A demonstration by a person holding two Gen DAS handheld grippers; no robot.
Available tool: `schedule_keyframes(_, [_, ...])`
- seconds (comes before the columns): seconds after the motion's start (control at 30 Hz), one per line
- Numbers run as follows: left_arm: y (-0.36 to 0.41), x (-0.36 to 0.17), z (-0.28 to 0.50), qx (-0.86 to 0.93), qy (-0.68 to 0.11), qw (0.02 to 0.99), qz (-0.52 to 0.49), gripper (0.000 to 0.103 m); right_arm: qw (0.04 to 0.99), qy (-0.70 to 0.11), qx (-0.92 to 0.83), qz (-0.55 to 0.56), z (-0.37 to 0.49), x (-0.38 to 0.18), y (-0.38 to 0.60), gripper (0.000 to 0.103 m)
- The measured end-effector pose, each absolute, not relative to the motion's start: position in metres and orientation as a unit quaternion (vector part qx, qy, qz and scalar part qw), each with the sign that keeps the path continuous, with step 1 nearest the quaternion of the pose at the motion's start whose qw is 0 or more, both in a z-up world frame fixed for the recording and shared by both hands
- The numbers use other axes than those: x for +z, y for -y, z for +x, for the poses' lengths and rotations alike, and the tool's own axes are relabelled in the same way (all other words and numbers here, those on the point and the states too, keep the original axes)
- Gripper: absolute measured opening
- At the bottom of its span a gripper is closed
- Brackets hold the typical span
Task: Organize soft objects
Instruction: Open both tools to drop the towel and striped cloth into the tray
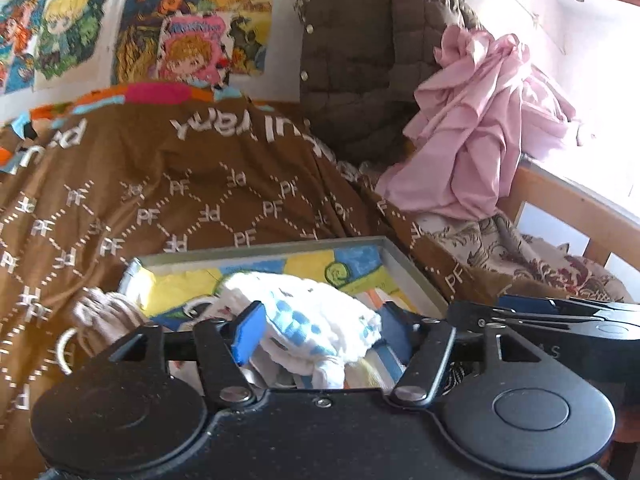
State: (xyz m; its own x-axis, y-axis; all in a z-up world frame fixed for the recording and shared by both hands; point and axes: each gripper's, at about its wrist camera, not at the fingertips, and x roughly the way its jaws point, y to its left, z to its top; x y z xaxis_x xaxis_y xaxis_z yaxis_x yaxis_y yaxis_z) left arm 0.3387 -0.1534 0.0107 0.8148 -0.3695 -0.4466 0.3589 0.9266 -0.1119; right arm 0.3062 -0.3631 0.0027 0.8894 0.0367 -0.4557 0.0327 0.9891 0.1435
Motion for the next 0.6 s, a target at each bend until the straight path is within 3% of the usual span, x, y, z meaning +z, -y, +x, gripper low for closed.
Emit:
schedule_keyframes(0.07, [0.149, 0.019, 0.329, -0.184, -0.224, 0.957, -0.014, 0.081, 0.972, -0.221, 0.0, 0.077, 0.297, 0.01, 0.363, 0.075])
schedule_keyframes(0.17, [0.14, 0.03, 0.314, -0.179, -0.206, 0.962, -0.021, 0.09, 0.978, -0.191, 0.001, 0.089, 0.279, 0.021, 0.364, 0.093])
schedule_keyframes(0.27, [0.13, 0.041, 0.296, -0.172, -0.191, 0.966, -0.03, 0.101, 0.982, -0.164, 0.006, 0.088, 0.26, 0.031, 0.363, 0.098])
schedule_keyframes(0.37, [0.121, 0.051, 0.277, -0.165, -0.17, 0.971, -0.038, 0.102, 0.986, -0.139, 0.01, 0.086, 0.237, 0.04, 0.361, 0.103])
schedule_keyframes(0.6, [0.102, 0.065, 0.225, -0.15, -0.135, 0.979, -0.038, 0.102, 0.989, -0.111, 0.01, 0.092, 0.188, 0.052, 0.354, 0.103])
